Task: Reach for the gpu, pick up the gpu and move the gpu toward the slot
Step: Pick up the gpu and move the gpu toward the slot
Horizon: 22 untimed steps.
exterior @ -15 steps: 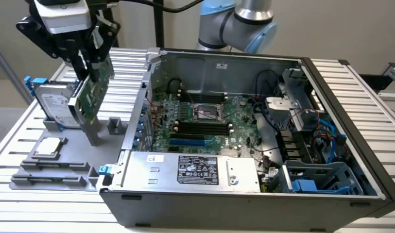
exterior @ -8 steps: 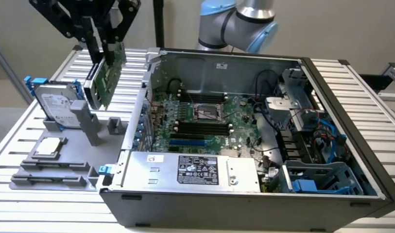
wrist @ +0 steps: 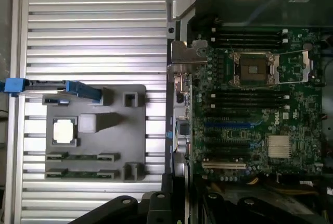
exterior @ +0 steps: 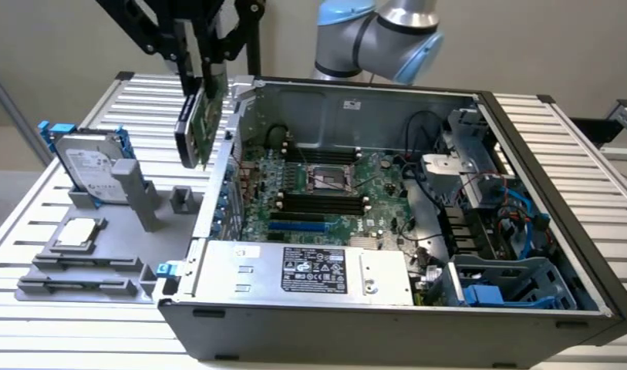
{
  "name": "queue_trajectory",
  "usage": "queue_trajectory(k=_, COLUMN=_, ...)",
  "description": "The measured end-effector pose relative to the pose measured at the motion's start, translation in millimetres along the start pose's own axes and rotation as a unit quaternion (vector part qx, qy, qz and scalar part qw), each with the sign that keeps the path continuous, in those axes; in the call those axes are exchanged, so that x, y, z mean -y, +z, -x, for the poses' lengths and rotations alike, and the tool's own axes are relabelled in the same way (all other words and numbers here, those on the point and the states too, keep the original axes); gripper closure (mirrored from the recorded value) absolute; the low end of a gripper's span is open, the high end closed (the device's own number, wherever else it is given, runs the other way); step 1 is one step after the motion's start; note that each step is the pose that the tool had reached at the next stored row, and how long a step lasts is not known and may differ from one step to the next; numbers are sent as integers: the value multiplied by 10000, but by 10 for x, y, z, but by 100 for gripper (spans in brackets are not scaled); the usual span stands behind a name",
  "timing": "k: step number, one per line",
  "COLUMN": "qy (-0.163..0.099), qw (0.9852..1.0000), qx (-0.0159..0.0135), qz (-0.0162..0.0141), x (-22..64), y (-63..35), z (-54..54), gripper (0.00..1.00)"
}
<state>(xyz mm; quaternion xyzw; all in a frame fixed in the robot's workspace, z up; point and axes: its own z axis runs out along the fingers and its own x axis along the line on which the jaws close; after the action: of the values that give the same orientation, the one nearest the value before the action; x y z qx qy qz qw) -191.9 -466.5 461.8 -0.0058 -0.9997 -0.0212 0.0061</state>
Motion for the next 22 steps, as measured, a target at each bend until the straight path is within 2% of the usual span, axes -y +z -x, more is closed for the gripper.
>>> queue_trajectory(k=10, qy=0, qw=10000, qx=-5, qz=43, x=-38, y=-6, z=456, gripper=74)
queue_trajectory(k=22, qy=0, qw=10000, qx=-15, qz=65, x=-107, y=-5, z=1001, gripper=74)
